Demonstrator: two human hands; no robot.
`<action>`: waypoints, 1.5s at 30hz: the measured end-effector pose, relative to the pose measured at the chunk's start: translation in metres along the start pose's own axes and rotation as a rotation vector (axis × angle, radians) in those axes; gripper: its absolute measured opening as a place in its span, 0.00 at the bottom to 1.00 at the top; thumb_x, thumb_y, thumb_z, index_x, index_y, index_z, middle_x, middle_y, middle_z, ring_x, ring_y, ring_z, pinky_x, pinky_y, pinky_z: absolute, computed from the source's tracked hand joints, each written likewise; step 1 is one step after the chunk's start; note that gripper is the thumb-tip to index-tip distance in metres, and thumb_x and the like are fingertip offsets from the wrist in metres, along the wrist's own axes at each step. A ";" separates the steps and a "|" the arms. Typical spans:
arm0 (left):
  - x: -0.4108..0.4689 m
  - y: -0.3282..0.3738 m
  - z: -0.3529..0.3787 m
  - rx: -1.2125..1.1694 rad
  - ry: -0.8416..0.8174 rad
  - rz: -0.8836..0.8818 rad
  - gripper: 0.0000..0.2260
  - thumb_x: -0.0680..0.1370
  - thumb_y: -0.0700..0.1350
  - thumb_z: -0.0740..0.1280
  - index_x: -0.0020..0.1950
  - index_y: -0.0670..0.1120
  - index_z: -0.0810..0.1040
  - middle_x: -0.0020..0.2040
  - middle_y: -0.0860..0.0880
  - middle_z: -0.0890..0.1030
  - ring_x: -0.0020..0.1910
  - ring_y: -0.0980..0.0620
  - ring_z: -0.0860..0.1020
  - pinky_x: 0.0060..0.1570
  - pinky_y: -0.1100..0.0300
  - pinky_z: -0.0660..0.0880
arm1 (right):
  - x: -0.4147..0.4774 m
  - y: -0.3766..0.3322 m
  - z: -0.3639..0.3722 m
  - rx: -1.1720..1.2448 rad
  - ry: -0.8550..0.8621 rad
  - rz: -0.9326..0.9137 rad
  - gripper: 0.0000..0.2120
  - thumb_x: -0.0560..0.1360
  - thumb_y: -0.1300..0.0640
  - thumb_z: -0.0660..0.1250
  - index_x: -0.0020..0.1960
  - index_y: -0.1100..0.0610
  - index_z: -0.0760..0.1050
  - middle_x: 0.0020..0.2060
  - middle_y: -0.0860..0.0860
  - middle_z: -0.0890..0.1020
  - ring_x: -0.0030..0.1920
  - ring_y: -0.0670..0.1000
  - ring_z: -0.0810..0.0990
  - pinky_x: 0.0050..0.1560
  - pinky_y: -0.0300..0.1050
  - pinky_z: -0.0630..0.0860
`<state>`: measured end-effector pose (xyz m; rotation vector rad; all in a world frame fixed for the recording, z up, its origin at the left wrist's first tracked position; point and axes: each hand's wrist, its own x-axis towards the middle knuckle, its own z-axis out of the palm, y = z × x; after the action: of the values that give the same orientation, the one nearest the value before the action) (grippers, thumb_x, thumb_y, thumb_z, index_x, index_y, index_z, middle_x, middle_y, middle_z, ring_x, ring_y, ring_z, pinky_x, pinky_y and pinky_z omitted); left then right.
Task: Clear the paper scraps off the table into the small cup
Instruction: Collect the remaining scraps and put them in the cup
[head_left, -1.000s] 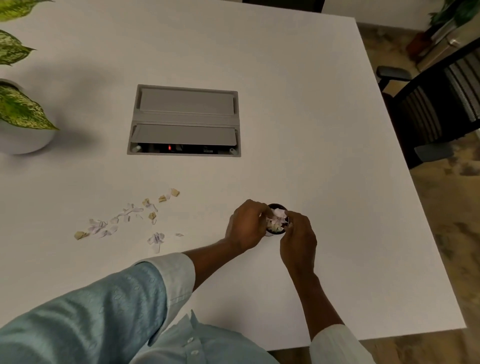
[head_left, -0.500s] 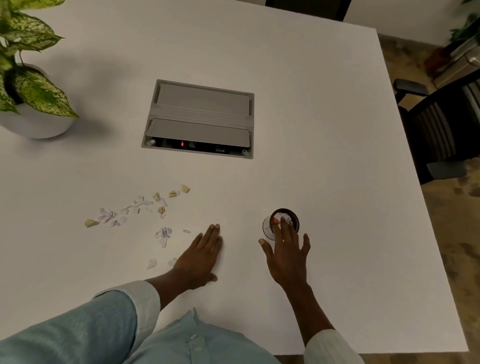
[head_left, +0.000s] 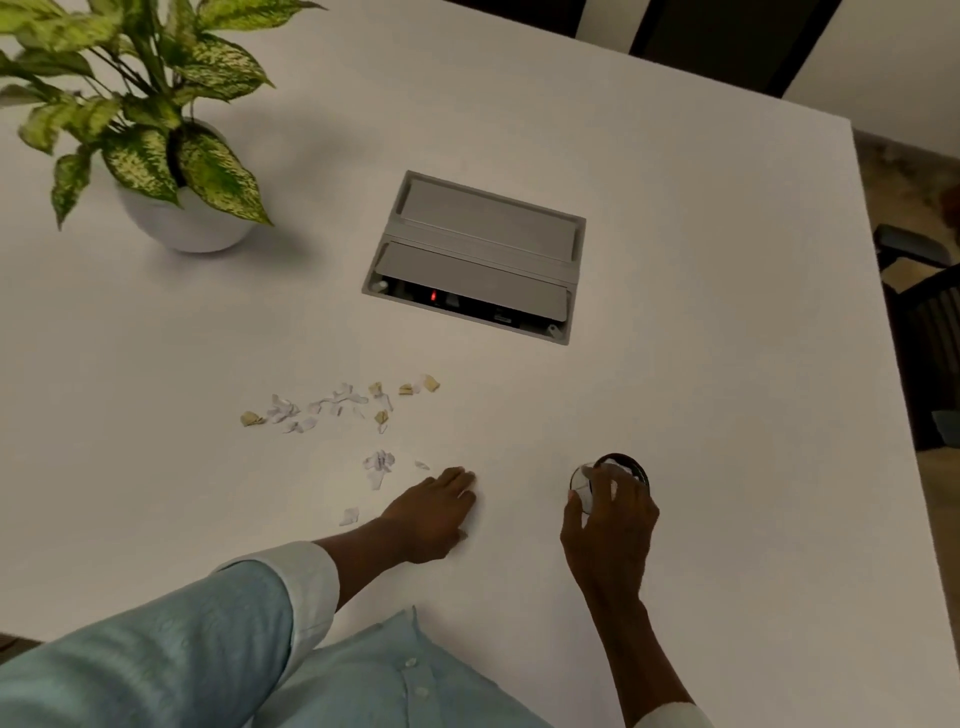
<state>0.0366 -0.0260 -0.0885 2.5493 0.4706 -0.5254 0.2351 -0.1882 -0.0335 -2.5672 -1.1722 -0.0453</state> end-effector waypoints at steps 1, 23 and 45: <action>-0.003 -0.004 -0.001 -0.024 0.062 0.007 0.21 0.81 0.49 0.66 0.71 0.40 0.71 0.77 0.40 0.66 0.78 0.40 0.62 0.66 0.46 0.73 | 0.002 -0.008 0.002 0.058 0.003 -0.028 0.16 0.75 0.58 0.71 0.62 0.56 0.78 0.62 0.55 0.78 0.65 0.61 0.75 0.63 0.61 0.74; -0.058 -0.137 -0.019 -0.298 0.246 -0.638 0.75 0.52 0.84 0.66 0.83 0.46 0.35 0.83 0.43 0.32 0.82 0.40 0.37 0.78 0.39 0.52 | 0.107 -0.181 0.130 0.033 -0.739 -0.337 0.47 0.73 0.37 0.71 0.82 0.48 0.49 0.79 0.55 0.56 0.77 0.57 0.56 0.62 0.58 0.76; -0.042 -0.099 -0.020 -0.462 0.583 -0.565 0.09 0.84 0.42 0.56 0.44 0.50 0.68 0.46 0.50 0.74 0.44 0.56 0.71 0.42 0.54 0.65 | 0.073 -0.194 0.155 0.033 -0.499 -0.466 0.11 0.68 0.69 0.75 0.40 0.55 0.79 0.40 0.50 0.78 0.41 0.51 0.77 0.30 0.40 0.66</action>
<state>-0.0358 0.0563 -0.0929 2.0613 1.3635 0.1629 0.1237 0.0306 -0.1160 -2.2808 -1.9094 0.5300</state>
